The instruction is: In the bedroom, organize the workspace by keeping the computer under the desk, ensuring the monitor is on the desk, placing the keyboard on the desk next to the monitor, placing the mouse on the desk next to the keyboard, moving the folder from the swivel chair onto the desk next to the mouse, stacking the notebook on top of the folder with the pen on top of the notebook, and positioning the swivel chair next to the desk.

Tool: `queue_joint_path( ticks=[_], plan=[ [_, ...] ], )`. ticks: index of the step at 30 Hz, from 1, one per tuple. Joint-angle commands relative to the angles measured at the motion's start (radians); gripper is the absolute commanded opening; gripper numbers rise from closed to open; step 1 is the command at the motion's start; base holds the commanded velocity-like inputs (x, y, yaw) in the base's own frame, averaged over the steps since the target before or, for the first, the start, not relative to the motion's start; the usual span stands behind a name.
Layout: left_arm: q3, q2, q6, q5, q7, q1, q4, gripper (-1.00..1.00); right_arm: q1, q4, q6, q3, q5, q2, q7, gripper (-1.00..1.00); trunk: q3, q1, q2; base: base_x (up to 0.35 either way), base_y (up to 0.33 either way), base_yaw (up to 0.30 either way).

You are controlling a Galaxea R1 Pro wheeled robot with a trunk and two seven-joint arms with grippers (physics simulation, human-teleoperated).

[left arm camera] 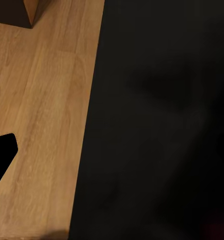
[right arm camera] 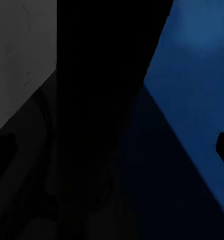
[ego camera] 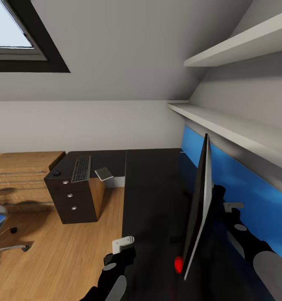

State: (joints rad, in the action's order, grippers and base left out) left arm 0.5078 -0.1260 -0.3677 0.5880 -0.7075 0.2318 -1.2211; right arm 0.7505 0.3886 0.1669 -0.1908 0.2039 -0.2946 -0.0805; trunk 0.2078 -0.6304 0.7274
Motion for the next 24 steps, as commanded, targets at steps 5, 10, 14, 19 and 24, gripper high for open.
queue_joint_path(
  ticks=[5, 10, 14, 19, 24],
  plan=[
    [0.001, 0.0, -0.003, 0.005, -0.007, 0.001, -0.001, 1.0, 0.001, 0.0, 0.003, -0.009, 0.009, -0.001, -0.005, 1.0, 0.002, 0.0, 0.001, -0.325, 0.0, 0.0],
    [0.001, 0.001, -0.003, 0.004, -0.007, 0.001, -0.001, 1.0, 0.001, 0.0, 0.003, -0.009, 0.009, -0.001, -0.005, 1.0, 0.002, 0.0, 0.001, -0.332, 0.0, 0.0],
    [0.001, 0.002, -0.003, 0.004, -0.007, 0.001, -0.002, 1.0, 0.001, 0.0, 0.004, -0.009, 0.009, 0.0, -0.005, 1.0, 0.002, 0.0, 0.001, -0.333, 0.0, 0.0],
    [0.001, 0.002, -0.003, 0.005, -0.007, 0.001, -0.001, 1.0, 0.001, 0.01, 0.003, -0.009, 0.009, 0.0, -0.007, 1.0, 0.002, 0.0, 0.001, -0.334, 0.0, 0.0],
    [-0.003, 0.003, -0.003, 0.006, -0.007, 0.001, 0.0, 1.0, -0.001, 0.177, -0.145, 0.001, 0.022, -0.004, -0.007, 1.0, 0.002, 0.0, 0.001, -0.334, 0.0, 0.0]
  ],
)
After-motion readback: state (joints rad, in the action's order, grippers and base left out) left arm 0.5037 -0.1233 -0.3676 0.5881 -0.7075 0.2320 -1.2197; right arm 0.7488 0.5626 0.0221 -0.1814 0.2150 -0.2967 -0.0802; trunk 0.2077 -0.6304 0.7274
